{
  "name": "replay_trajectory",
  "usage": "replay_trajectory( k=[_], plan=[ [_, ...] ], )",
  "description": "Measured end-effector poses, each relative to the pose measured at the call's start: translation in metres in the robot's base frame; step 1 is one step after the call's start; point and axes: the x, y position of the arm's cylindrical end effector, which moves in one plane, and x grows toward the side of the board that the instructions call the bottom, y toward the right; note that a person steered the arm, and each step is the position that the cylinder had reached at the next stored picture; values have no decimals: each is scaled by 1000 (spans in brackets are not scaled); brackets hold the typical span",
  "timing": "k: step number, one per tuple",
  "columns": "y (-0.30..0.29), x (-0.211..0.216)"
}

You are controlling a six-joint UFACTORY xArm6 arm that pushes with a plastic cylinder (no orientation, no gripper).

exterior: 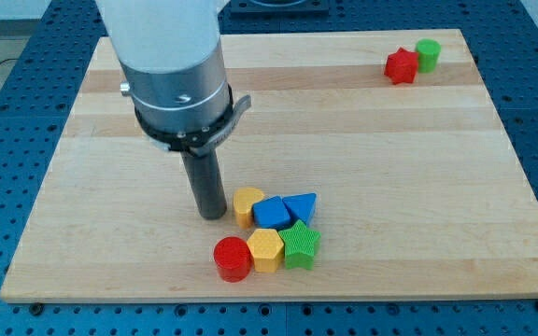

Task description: Move the yellow heart into the blue cube

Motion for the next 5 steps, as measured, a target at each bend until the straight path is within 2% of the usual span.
replay_trajectory(
  k=[1,2,5],
  plan=[
    [0,-34],
    [19,-42],
    [33,-12]
  ],
)
